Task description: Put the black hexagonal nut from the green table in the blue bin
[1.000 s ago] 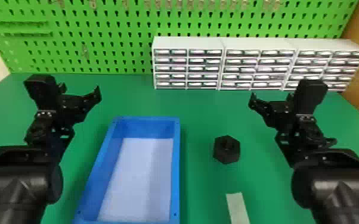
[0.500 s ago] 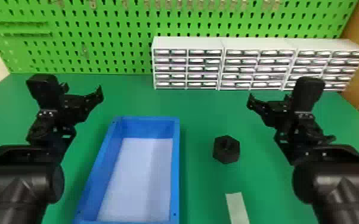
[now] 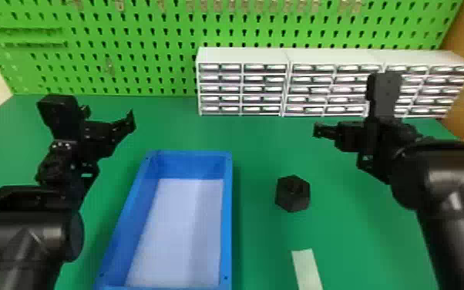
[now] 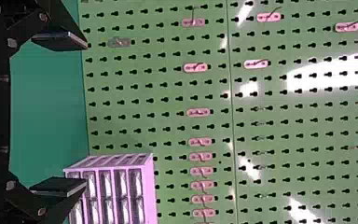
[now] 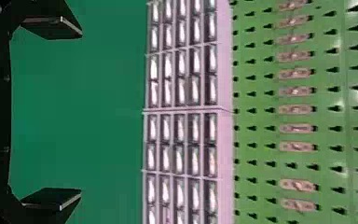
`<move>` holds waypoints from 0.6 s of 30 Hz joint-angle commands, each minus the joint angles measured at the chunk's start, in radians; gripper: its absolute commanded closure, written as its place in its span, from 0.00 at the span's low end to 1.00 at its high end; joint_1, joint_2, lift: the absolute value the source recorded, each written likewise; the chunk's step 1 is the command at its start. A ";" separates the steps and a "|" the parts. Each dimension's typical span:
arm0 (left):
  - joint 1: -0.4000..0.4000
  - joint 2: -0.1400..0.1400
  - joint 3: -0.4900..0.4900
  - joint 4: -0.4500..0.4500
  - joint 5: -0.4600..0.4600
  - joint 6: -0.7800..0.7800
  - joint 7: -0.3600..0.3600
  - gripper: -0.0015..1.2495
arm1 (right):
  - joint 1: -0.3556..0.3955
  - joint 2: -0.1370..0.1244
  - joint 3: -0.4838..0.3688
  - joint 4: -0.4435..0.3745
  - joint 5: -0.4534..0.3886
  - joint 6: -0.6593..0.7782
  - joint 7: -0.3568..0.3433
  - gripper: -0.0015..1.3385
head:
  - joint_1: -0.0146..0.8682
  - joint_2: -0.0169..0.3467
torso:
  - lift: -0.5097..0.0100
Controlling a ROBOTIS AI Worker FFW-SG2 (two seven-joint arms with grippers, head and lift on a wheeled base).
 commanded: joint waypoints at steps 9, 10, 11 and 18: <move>-0.001 0.000 0.000 0.000 -0.010 0.002 -0.003 0.19 | -0.055 0.011 0.022 0.032 -0.027 0.304 0.000 0.08 | 0.79 0.19 | 0.79; -0.001 0.000 -0.002 0.000 -0.010 0.002 -0.003 0.19 | -0.055 0.014 0.027 0.043 -0.029 0.304 0.000 0.08 | 0.79 0.19 | 0.79; -0.001 0.000 -0.002 0.000 -0.010 0.003 -0.006 0.19 | -0.055 0.016 0.030 0.055 -0.030 0.304 0.000 0.08 | 0.79 0.19 | 0.79; -0.002 0.000 -0.009 0.000 -0.010 0.008 -0.011 0.19 | -0.057 0.026 0.044 0.152 -0.040 0.253 0.003 0.08 | 0.79 0.19 | 0.79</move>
